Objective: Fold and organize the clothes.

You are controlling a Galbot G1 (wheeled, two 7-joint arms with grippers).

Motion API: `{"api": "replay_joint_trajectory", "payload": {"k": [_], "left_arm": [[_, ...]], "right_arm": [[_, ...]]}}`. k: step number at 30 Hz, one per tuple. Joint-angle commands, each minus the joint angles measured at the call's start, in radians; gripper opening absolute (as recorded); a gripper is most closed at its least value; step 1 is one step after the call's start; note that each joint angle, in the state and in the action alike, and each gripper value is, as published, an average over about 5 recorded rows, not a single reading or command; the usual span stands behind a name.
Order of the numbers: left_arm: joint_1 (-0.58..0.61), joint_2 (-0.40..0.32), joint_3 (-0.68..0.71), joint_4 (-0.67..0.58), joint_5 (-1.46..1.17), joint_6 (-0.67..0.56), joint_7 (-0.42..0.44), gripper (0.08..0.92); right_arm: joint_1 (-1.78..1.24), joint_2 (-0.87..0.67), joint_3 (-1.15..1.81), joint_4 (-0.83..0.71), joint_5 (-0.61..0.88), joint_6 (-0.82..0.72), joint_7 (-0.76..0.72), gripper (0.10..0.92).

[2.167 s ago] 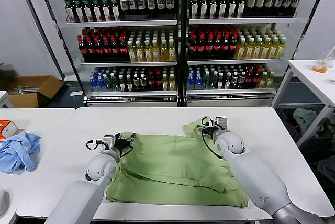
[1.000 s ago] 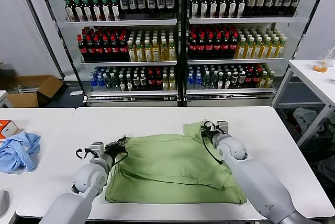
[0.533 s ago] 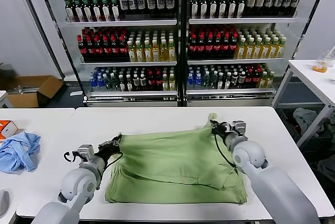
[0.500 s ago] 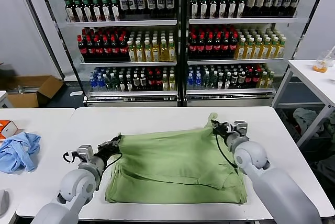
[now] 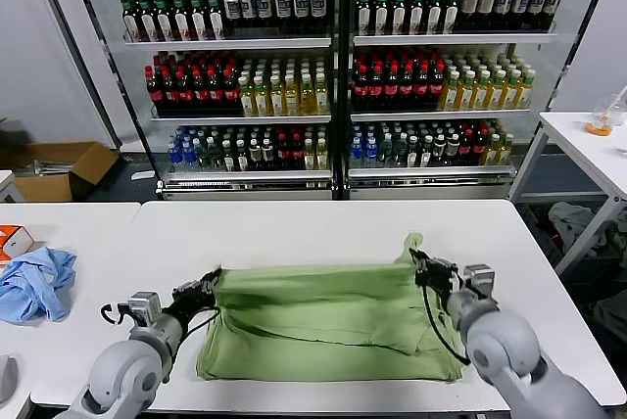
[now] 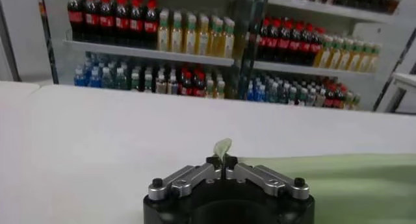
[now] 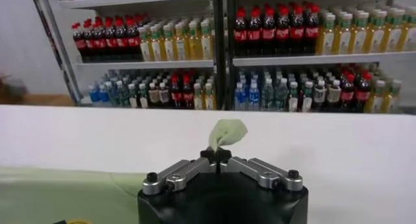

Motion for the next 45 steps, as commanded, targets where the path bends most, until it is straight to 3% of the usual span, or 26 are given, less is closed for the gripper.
{"api": "replay_joint_trajectory", "payload": {"k": [1, 15, 19, 30, 41, 45], "left_arm": [[0.076, 0.012, -0.002, -0.033, 0.058, 0.01, 0.013, 0.089], [0.073, -0.009, 0.027, -0.007, 0.159, 0.006, 0.018, 0.089], [0.097, -0.035, 0.032, -0.026, 0.232, -0.028, -0.001, 0.133], [0.206, -0.177, 0.053, -0.075, 0.45, -0.078, -0.114, 0.44], [0.211, -0.259, 0.081, -0.016, 0.509, -0.074, -0.13, 0.758], [0.22, -0.265, 0.078, -0.018, 0.499, -0.074, -0.129, 0.76]], "right_arm": [[-0.294, 0.004, 0.152, 0.168, -0.046, -0.008, 0.024, 0.105], [-0.325, 0.07, 0.132, 0.16, -0.107, -0.061, 0.047, 0.105], [-0.331, 0.074, 0.127, 0.177, -0.139, -0.064, 0.037, 0.131], [-0.384, 0.071, 0.153, 0.23, -0.192, -0.044, 0.022, 0.439], [-0.393, 0.067, 0.156, 0.235, -0.195, -0.039, 0.027, 0.764], [-0.395, 0.062, 0.16, 0.239, -0.193, -0.037, 0.027, 0.816]]}}
